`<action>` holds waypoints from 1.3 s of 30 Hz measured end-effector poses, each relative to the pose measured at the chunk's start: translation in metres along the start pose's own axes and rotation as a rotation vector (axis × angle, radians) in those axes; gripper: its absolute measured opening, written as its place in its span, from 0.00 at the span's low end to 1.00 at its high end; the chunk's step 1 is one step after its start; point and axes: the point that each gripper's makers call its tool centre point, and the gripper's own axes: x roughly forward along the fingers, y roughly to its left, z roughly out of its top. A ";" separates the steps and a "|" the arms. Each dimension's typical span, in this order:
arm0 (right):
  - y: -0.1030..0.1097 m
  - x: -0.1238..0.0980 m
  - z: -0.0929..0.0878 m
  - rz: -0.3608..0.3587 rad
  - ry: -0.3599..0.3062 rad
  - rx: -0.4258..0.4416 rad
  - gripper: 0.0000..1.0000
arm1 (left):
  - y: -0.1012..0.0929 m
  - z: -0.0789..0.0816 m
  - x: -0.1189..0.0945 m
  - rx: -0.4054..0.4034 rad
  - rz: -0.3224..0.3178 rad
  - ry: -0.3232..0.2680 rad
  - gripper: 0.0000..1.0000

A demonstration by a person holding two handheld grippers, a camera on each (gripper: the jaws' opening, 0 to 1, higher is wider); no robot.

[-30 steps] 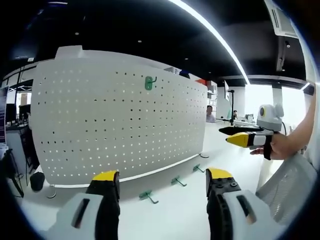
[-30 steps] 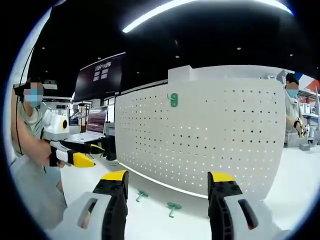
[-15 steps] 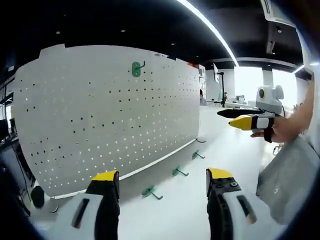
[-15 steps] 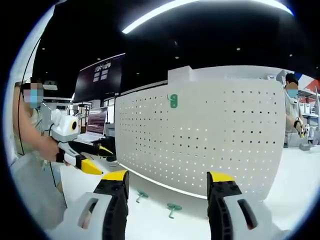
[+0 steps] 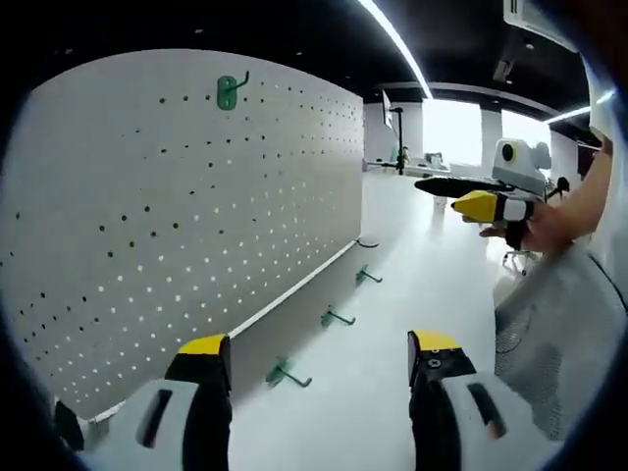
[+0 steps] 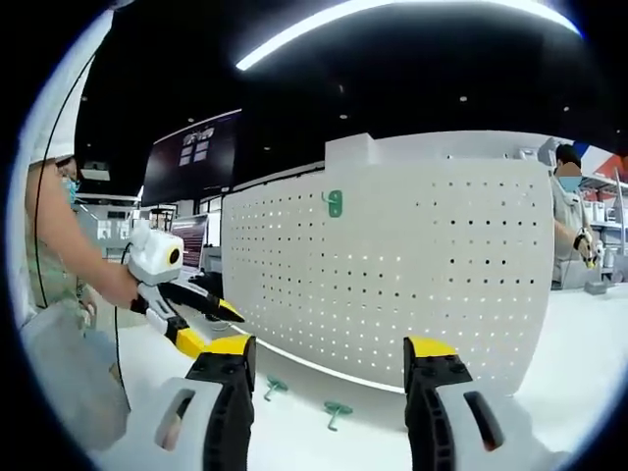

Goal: Insert the hook assembly into the mounting plate slot until the hook locks in place.

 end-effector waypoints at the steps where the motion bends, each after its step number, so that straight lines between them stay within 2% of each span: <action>1: 0.000 0.000 0.000 0.001 -0.001 0.000 0.59 | 0.002 -0.001 0.003 0.010 -0.006 0.011 0.75; 7: -0.001 0.000 0.001 0.000 -0.006 0.005 0.59 | 0.010 -0.009 0.013 0.058 -0.043 0.087 0.74; 10: -0.002 -0.001 0.001 -0.003 -0.004 0.006 0.59 | 0.014 -0.021 0.018 0.124 -0.071 0.167 0.73; 15: -0.004 -0.001 0.000 -0.008 -0.005 0.005 0.59 | 0.018 -0.033 0.027 0.158 -0.109 0.236 0.73; 27: -0.012 -0.003 -0.001 -0.033 -0.006 0.020 0.59 | 0.024 -0.055 0.043 0.212 -0.179 0.345 0.72; 32: -0.014 -0.004 -0.002 -0.038 -0.004 0.022 0.59 | 0.031 -0.059 0.050 0.210 -0.178 0.379 0.72; 39: -0.016 -0.004 -0.002 -0.043 -0.002 0.026 0.59 | 0.036 -0.072 0.055 0.248 -0.219 0.457 0.72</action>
